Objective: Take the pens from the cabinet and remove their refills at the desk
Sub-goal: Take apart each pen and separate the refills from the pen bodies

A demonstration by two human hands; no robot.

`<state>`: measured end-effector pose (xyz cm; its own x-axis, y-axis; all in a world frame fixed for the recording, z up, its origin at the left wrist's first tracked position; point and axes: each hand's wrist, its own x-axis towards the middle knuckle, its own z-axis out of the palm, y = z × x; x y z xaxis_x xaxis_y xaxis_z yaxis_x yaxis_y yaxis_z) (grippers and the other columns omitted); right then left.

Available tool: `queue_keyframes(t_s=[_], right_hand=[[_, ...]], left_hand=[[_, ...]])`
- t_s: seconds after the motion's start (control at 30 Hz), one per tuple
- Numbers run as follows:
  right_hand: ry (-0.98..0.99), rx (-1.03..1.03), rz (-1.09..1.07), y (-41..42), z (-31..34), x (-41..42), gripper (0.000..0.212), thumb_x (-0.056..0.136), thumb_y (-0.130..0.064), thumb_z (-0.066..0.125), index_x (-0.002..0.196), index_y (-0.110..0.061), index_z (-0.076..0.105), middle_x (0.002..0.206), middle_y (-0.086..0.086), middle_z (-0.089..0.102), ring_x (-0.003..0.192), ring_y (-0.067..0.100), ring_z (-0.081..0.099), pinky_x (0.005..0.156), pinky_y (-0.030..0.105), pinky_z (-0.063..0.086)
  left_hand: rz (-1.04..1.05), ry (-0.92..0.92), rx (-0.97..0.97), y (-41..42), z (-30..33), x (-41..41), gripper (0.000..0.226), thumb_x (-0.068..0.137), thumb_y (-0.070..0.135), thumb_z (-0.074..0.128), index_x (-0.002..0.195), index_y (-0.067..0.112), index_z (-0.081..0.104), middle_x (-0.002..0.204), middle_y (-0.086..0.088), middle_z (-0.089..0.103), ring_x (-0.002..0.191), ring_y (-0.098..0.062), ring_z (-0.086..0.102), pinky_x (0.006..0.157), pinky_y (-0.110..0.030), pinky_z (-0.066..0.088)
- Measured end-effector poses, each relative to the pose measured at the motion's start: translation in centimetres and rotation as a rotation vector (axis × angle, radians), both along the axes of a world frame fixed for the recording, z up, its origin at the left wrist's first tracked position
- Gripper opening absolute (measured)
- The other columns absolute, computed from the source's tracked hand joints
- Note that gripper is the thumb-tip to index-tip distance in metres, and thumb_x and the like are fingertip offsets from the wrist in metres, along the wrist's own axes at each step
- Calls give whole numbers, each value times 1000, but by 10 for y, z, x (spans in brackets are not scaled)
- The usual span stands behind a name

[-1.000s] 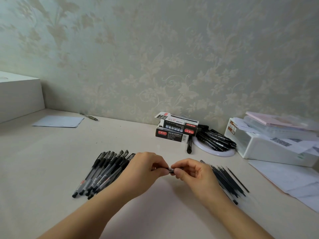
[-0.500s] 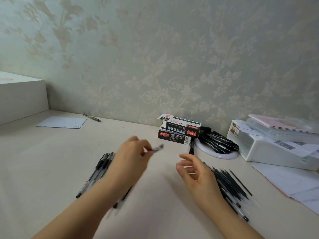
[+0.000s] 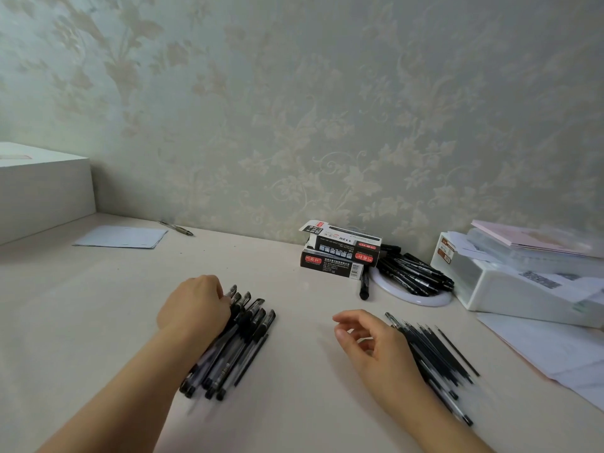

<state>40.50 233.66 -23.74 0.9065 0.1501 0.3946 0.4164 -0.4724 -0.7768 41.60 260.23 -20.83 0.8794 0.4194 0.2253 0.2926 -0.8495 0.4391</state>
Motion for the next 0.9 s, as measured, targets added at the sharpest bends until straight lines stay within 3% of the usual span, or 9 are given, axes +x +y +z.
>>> queue_keyframes(t_s=[0.17,0.27,0.4,0.5,0.7,0.9], right_hand=[[-67,-88,-31,-1,0,0,19,88,-12,68,98,-29,70,85,-12,67,74,5,61,65,12,47],[-150,-344,-184,-10,7,1,14,89,-21,67,101,-27,63,93,-14,56,74,4,55,66,14,44],[-116,-669,-430,-25,21,-2,22,93,-38,59,108,-23,52,107,-8,49,96,14,53,77,24,43],[-41,-817,-493,-28,23,-4,27,96,-42,53,111,-20,50,113,-3,52,103,17,56,79,26,41],[-12,-863,-427,-28,18,-1,18,100,-33,47,108,-20,55,112,-3,55,107,16,55,80,24,39],[10,-800,-322,-19,15,3,12,98,-28,49,98,-18,58,102,-4,58,99,15,55,74,25,39]], left_hand=[[7,17,21,-1,0,0,19,93,32,52,101,19,63,104,-3,60,95,-25,58,74,-31,47],[10,3,44,-3,1,-1,20,93,31,52,102,18,63,104,-3,59,96,-26,57,74,-32,48],[-4,-80,67,-12,8,-5,23,94,37,52,107,20,60,107,-3,55,97,-26,57,79,-35,49],[-113,-193,50,-29,11,-11,19,93,35,53,107,24,60,101,3,55,94,-22,58,78,-34,49],[-471,-310,-46,-78,6,-28,8,88,35,60,89,30,66,82,13,58,68,-2,52,69,-22,44],[-652,-131,-369,-104,-8,-37,6,85,34,65,84,31,69,69,16,63,57,3,55,54,-8,41]])
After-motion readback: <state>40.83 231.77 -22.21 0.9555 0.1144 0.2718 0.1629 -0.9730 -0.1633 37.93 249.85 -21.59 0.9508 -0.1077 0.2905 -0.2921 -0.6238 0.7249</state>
